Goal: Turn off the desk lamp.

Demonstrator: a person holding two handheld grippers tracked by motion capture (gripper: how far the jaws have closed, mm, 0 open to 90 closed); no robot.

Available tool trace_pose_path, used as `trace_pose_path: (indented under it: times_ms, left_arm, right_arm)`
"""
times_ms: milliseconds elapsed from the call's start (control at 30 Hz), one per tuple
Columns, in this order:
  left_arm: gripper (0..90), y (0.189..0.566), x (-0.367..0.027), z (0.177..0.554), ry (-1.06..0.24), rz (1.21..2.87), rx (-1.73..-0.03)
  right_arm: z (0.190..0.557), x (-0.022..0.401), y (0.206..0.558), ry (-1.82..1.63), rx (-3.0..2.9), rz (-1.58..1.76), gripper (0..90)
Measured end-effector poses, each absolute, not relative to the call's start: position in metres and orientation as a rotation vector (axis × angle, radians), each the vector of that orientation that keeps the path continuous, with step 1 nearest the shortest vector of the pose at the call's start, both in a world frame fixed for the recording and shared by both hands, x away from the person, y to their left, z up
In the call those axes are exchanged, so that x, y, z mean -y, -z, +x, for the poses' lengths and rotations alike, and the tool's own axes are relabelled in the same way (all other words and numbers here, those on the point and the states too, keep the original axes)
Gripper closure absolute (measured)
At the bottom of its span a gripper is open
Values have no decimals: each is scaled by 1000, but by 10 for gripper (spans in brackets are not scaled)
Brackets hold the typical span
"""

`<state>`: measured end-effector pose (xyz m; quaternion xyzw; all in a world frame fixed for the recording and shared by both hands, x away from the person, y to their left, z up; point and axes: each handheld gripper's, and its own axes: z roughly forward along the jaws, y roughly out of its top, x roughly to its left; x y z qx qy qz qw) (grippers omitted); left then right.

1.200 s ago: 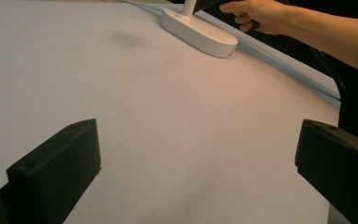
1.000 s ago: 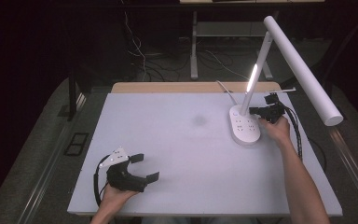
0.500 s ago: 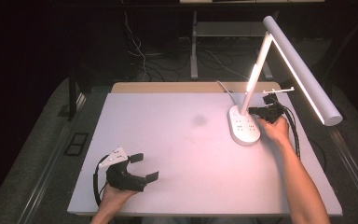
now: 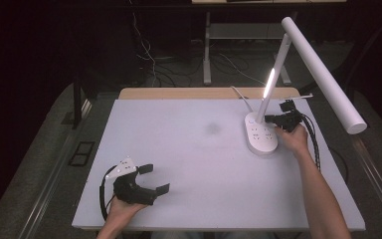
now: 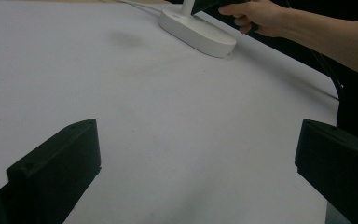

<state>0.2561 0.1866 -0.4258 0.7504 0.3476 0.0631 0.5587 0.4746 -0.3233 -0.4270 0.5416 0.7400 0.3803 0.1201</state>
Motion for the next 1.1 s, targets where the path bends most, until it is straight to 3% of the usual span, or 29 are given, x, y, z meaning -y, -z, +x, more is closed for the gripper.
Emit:
trace_pose_path:
  times_ms: [600,633,800,1100]
  left_arm:
    - [0,426,-187,257,-145,1767,-822]
    - [0,426,-187,257,-145,1768,-820]
    - [0,425,-187,256,-144,1764,-817]
    - [0,424,-187,255,-140,1760,-811]
  right_arm:
    - [465,335,408,-1159,-2095,1611,898]
    - [464,336,407,-1158,-2098,1592,740]
    - [458,338,399,-1131,-2104,1598,729]
    - [441,340,383,-1095,-2102,1598,431]
